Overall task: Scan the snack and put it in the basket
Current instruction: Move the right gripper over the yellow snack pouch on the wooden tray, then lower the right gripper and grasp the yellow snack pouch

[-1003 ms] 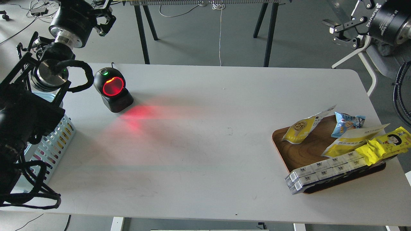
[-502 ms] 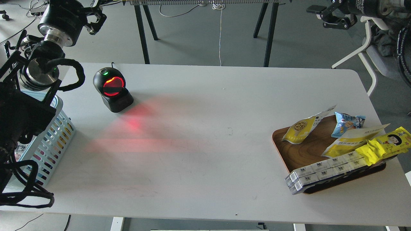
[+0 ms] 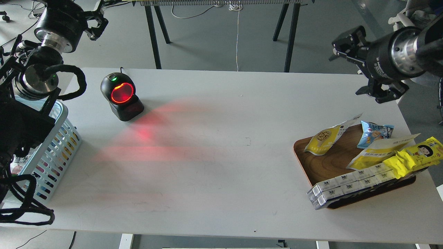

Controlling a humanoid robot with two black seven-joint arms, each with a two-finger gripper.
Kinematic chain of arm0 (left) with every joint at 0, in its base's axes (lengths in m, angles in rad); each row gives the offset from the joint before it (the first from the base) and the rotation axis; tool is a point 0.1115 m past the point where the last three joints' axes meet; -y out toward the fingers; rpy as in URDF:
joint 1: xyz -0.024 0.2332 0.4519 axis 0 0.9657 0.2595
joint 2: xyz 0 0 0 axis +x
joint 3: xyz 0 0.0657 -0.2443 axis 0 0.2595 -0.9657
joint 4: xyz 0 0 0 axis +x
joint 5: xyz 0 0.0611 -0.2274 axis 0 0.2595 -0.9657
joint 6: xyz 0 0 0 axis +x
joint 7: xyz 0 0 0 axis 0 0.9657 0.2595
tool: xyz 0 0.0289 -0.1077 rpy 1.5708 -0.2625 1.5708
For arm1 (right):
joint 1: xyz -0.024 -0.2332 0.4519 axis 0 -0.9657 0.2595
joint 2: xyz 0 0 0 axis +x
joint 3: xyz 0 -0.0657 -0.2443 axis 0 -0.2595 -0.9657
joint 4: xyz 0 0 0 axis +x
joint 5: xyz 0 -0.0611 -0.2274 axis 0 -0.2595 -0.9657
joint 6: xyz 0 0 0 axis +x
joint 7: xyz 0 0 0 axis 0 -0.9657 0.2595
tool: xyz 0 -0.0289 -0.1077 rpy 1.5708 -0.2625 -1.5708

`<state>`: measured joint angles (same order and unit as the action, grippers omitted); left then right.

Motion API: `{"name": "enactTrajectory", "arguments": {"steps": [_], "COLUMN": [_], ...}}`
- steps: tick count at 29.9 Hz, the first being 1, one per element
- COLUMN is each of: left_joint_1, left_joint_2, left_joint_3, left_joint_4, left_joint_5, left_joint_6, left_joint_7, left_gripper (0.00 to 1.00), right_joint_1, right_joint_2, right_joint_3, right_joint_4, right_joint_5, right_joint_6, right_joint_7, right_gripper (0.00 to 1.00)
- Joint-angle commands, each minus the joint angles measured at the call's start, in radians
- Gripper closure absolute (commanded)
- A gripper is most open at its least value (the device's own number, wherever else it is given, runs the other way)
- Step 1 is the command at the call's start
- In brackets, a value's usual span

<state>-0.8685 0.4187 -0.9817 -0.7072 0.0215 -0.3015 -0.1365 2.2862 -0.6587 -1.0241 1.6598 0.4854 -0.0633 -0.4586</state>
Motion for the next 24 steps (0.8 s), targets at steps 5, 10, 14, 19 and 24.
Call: {"name": "enactTrajectory", "arguments": {"steps": [5,10,14,19,24], "left_joint_1": [0.0,-0.001,0.0,0.002,0.003], "left_joint_2": [-0.008,-0.009,-0.009,-0.012,-0.012], "left_joint_3": [0.0,0.0,0.0,0.0,0.002], "left_joint_4": [-0.035,-0.043,-0.043,-0.043,-0.043], "left_joint_5": [0.0,0.002,0.002,0.002,0.003], "left_joint_6": [0.036,0.047,0.047,0.047,0.047], "left_joint_7": [-0.002,0.0,-0.002,-0.003,-0.003], "left_gripper": [0.0,0.0,0.0,0.0,0.0], "right_joint_1": [-0.094,-0.198,-0.322,-0.471,-0.553], "right_joint_2": [0.011,0.002,0.002,0.002,0.002], "right_joint_3": [-0.018,0.041,0.16,0.295,0.374], "right_joint_4": [0.0,-0.011,-0.026,-0.077,-0.112], "right_joint_5": [0.053,0.044,0.039,0.041,0.047], "right_joint_6": [-0.165,-0.236,-0.303,-0.352,-0.352], "right_joint_7": [-0.003,-0.002,0.0,0.0,-0.003], "right_gripper": [0.01,0.01,0.01,0.01,0.01]}}
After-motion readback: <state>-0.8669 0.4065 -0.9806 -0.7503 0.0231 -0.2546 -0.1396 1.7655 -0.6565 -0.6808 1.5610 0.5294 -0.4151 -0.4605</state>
